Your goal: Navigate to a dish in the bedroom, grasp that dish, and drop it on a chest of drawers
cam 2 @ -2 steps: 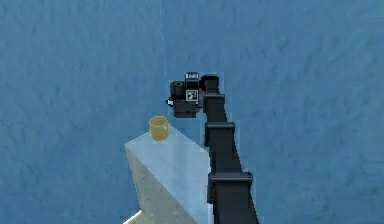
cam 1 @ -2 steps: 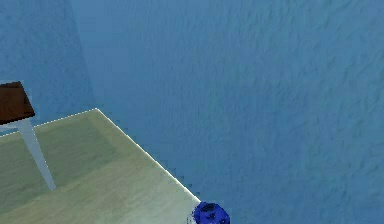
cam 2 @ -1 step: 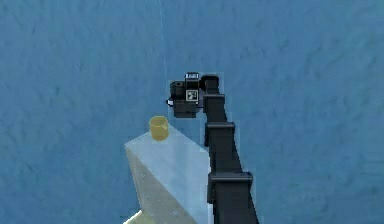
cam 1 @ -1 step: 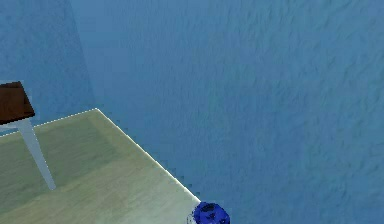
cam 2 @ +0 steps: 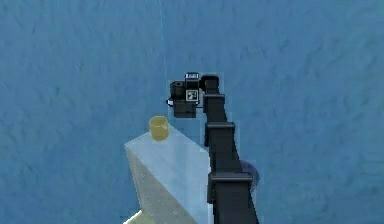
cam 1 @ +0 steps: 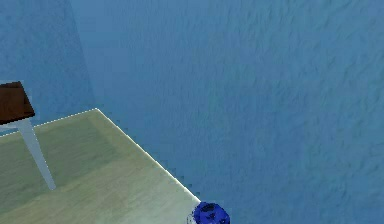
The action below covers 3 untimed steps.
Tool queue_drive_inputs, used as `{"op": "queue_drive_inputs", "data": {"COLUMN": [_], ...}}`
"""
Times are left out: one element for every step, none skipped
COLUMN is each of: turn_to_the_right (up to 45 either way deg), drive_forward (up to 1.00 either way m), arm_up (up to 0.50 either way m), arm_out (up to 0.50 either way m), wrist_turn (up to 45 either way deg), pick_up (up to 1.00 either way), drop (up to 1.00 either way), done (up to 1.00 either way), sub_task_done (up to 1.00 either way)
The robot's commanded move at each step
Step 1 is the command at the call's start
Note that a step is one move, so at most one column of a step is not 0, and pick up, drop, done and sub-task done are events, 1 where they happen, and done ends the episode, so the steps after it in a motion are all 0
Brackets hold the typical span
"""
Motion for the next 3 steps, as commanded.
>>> {"op": "queue_drive_inputs", "data": {"turn_to_the_right": [0.0,0.0,0.0], "drive_forward": [0.0,0.0,0.0], "arm_up": [0.08,0.0,0.0], "arm_out": [0.0,-0.08,0.0], "wrist_turn": [0.0,0.0,0.0], "pick_up": [0.0,0.0,0.0], "drop": [0.0,0.0,0.0], "done": [0.0,0.0,1.0], "sub_task_done": [0.0,0.0,0.0]}}
